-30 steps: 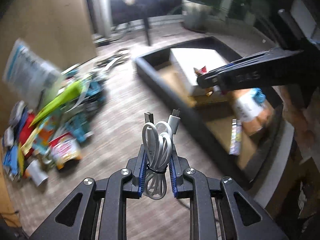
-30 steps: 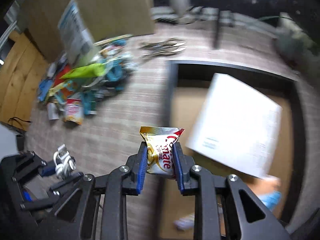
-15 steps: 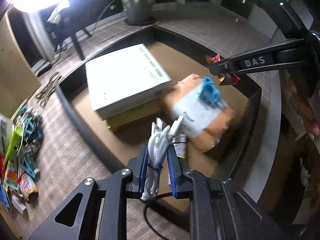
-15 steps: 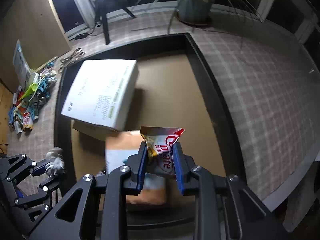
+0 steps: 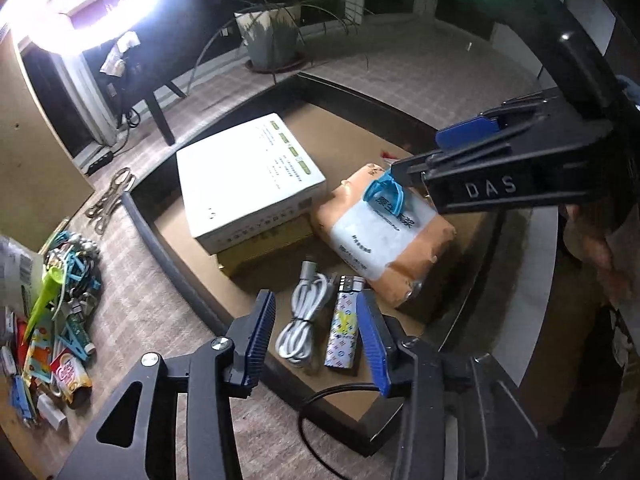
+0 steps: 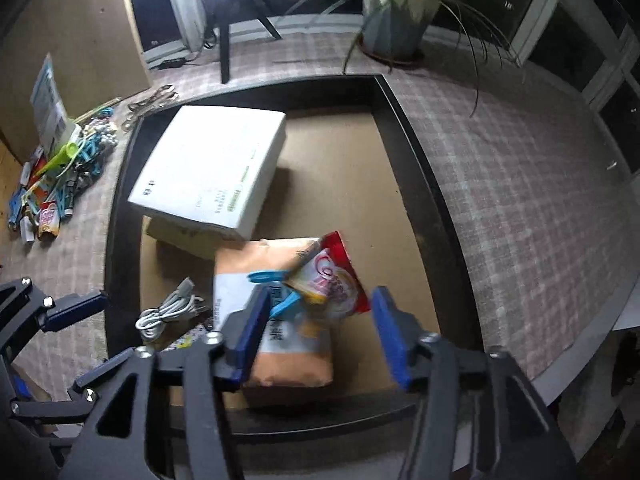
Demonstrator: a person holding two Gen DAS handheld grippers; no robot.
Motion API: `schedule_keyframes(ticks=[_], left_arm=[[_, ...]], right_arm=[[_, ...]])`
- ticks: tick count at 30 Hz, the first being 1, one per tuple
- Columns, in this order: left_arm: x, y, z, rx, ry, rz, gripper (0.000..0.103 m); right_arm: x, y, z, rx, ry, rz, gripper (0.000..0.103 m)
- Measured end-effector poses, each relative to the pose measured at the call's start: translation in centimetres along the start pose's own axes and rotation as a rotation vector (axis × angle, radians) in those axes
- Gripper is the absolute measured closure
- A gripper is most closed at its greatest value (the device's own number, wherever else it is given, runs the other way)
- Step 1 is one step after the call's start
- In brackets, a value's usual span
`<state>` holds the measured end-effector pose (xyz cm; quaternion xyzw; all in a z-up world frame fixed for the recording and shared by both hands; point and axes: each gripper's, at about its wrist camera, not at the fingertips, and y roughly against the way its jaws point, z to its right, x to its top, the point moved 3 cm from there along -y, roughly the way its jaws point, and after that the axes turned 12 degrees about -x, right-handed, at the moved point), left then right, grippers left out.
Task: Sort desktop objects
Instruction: 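Carry the cable and sachet over the tray and open both tools, then move both tools back over the pile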
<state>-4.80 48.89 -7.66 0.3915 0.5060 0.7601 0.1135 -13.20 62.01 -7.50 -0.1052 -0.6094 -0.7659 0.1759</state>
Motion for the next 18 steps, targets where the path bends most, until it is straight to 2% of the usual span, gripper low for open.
schedule_keyframes(ticks=[8,18], left_arm=[[-0.9,2.5,-2.0,0.030,0.032,0.032,0.062],[-3.3,6.6,-6.0,0.106,0.097,0.082,0.062]], right_arm=[[0.4,2.9,-2.7,0.032,0.036,0.059,0.048],[1.7,5.1,-8.5,0.084,0.121,0.098,0.048]])
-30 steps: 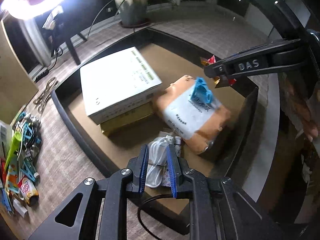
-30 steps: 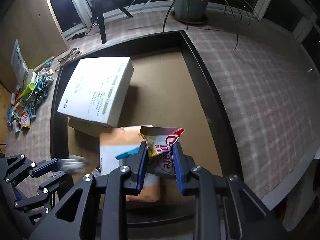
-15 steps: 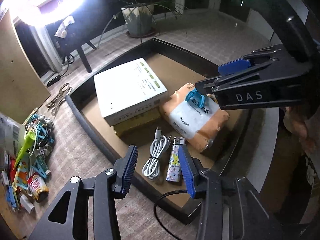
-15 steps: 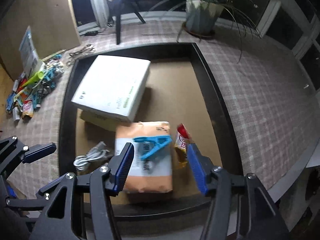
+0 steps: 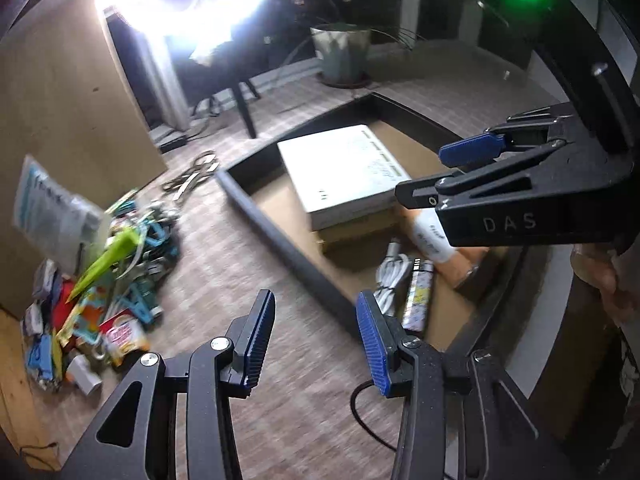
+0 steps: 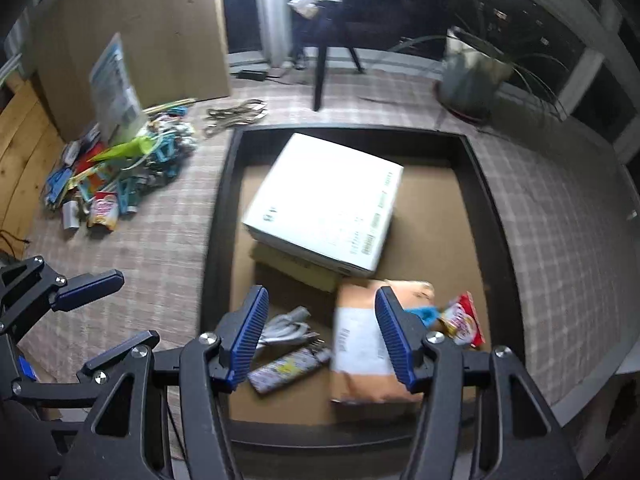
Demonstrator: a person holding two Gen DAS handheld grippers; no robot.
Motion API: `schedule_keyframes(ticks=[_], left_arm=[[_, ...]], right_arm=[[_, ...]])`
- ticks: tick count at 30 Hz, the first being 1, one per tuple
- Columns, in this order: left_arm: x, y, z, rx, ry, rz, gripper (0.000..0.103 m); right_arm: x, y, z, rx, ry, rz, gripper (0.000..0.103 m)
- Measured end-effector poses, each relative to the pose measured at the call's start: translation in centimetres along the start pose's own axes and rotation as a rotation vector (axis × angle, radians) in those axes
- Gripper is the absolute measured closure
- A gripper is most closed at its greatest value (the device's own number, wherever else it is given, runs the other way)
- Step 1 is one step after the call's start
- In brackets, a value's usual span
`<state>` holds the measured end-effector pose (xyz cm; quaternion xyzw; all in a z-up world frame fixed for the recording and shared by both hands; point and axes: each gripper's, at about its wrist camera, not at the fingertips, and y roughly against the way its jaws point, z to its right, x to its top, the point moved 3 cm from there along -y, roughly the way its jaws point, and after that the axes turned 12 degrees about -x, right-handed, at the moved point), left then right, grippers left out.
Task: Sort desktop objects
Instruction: 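Move both tools back over the pile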
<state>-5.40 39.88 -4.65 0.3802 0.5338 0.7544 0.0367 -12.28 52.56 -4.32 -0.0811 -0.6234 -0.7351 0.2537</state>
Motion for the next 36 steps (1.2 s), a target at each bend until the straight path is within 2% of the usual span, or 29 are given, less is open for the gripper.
schedule_keyframes(ticks=[16,19,25,28,34,35,36], left_arm=[[-2.6,6.1,-7.9,0.104,0.095,0.071,0.062],[-3.3,7.7,-12.2,0.144,0.168,0.078,0.062],[-6.6,9.9,-22.4,0.208,0.380,0.052,0.062],[-8.4,9.5,-25.5,0.234,0.446,0.020,0.062],[-10.9,6.8,-29.0,0.207,0.556,-0.040,0.062],[-11.1,6.2,-29.3,0.199,0.570,-0.052,0.061],[-11.4,5.5,-29.6,0.188,0.583,-0.064,0.055]], right_arm=[[3.8,2.8,-9.4,0.088,0.147,0.065,0.048],[4.7,3.0,-11.0,0.116,0.171,0.067,0.048],[6.7,1.9,-14.3,0.186,0.219,0.036,0.048],[7.6,0.9,-15.9,0.225,0.227,0.001,0.048],[8.8,-1.1,-20.9,0.309,0.258,-0.079,0.048],[8.9,-1.5,-21.9,0.319,0.267,-0.091,0.048],[9.0,-1.8,-23.0,0.329,0.276,-0.104,0.048]])
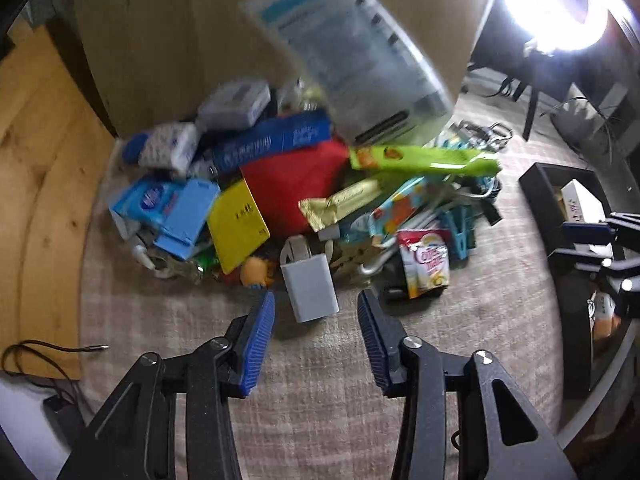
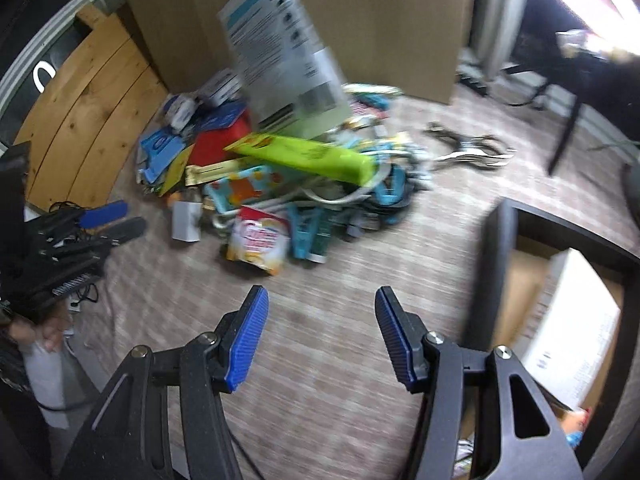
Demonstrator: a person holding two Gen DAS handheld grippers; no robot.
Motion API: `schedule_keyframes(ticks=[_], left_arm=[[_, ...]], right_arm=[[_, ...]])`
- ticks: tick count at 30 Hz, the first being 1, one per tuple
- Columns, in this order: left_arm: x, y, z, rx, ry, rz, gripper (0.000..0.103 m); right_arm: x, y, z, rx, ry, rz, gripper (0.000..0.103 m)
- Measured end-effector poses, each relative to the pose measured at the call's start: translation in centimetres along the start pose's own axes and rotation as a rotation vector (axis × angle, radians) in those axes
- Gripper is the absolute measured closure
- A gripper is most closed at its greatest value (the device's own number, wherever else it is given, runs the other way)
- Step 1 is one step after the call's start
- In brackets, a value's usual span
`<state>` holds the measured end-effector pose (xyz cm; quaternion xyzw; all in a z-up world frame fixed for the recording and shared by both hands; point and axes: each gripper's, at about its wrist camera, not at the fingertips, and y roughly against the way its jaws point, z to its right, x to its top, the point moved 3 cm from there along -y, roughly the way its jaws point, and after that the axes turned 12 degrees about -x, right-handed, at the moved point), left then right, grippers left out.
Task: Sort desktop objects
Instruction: 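Move both tools back over the pile, then close the left tool on the white charger while the right tool grasps the Coffee-mate pouch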
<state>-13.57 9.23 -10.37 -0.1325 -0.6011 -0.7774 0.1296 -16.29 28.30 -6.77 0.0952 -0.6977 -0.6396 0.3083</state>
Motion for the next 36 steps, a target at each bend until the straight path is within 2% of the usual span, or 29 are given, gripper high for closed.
schedule_keyframes(ticks=[2,6,12,21,23,25,27,28,36], left_arm=[[0.0,-1.1,-0.3,0.007,0.007,-0.012,0.050],[0.0,-3.3,-0.8,-0.011,0.025,-0.050,0.049],[-0.1,-5.1,-1.2,-0.011,0.040,-0.075,0.047],[-0.4,-6.8,-1.4,-0.026,0.052,-0.098,0.047],[-0.5,-7.1,-1.4,-0.025,0.055,-0.102,0.050],[-0.7,-7.3,-1.5,-0.024,0.058,-0.101,0.062],[-0.9,-7.1,-1.6,-0.023,0.054,-0.095,0.066],[-1.0,-7.0,-1.7,-0.024,0.057,-0.094,0.068],[-2.5,-5.8,-2.1,-0.040,0.045,-0.080,0.068]], right_arm=[[0.7,-1.5,-1.6,0.025,0.002,-0.034,0.048],[2.1,-5.2,-3.8,0.087,-0.051,-0.125,0.043],[3.1,-9.5,-5.6,0.123,-0.119,-0.223,0.043],[3.8,-11.8,-7.0,0.063,-0.120,-0.243,0.043],[3.8,-11.8,-7.1,0.054,-0.120,-0.245,0.043],[3.6,-11.8,-7.0,0.063,-0.128,-0.248,0.044],[3.4,-11.7,-6.8,0.075,-0.131,-0.249,0.047],[3.2,-11.6,-6.5,0.085,-0.136,-0.251,0.052],[1.6,-11.0,-5.0,0.140,-0.158,-0.262,0.059]])
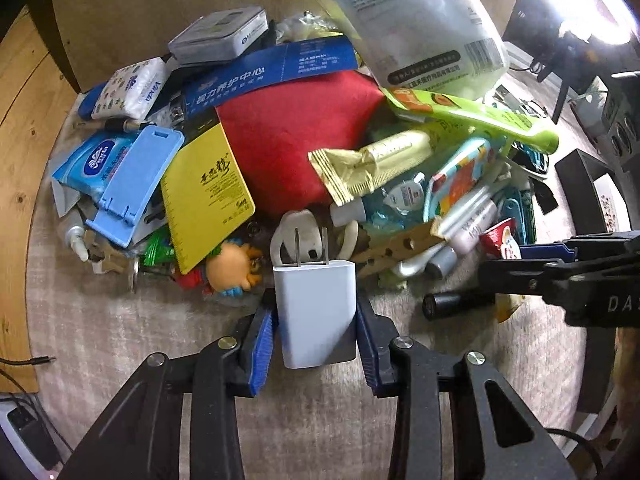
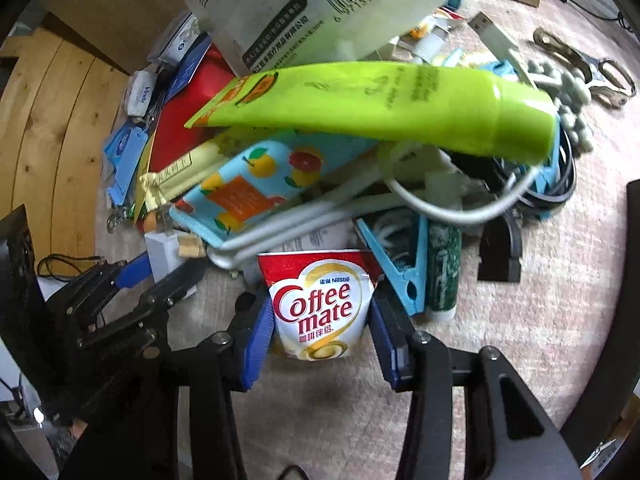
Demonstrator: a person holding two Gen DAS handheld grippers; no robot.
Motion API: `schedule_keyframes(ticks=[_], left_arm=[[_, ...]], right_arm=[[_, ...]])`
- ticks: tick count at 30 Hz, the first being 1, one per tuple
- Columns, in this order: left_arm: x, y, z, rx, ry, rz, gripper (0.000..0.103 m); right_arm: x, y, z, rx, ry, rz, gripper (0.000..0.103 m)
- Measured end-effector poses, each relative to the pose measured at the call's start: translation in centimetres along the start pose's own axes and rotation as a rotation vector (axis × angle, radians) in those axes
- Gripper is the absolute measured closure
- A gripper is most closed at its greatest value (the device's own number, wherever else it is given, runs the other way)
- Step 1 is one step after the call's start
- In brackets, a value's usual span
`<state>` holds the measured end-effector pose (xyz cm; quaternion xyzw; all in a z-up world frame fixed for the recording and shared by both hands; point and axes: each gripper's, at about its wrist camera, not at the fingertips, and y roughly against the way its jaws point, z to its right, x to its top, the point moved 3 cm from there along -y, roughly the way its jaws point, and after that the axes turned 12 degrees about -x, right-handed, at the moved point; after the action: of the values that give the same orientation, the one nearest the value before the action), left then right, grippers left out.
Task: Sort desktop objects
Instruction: 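Close the left tool on the white charger while the right tool grasps the Coffee-mate pouch, then carry the charger and pouch over the tray and open both tools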
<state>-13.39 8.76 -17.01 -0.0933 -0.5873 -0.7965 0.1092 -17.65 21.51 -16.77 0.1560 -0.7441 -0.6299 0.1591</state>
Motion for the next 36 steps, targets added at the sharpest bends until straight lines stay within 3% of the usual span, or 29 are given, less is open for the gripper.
schedule_keyframes(ticks=[8,15,18,22,28,36], left_arm=[[-3.6,2.7,1.3,0.007,-0.041,0.024,0.068],[-5.4,4.6,5.7,0.006,-0.116,0.057,0.068],[-4.5,4.9,8.7,-0.009,-0.170,0.064,0.068],[-2.0,4.3,11.8,-0.049,-0.242,0.065,0.068],[-1.0,1.7,20.5,-0.121,-0.381,0.040,0.068],[-2.2,-1.8,31.8,-0.221,-0.536,-0.017,0.068]], right_arm=[[-3.8,2.2,1.3,0.055,0.045,0.024,0.059],[-6.5,5.2,4.2,0.090,0.053,0.086,0.059],[-7.3,6.8,5.6,0.072,0.053,0.130,0.059],[-8.3,8.5,6.7,-0.022,0.069,0.195,0.059],[-10.3,10.6,13.6,-0.088,-0.025,0.238,0.059],[-15.1,13.5,26.5,-0.221,-0.254,0.267,0.059]])
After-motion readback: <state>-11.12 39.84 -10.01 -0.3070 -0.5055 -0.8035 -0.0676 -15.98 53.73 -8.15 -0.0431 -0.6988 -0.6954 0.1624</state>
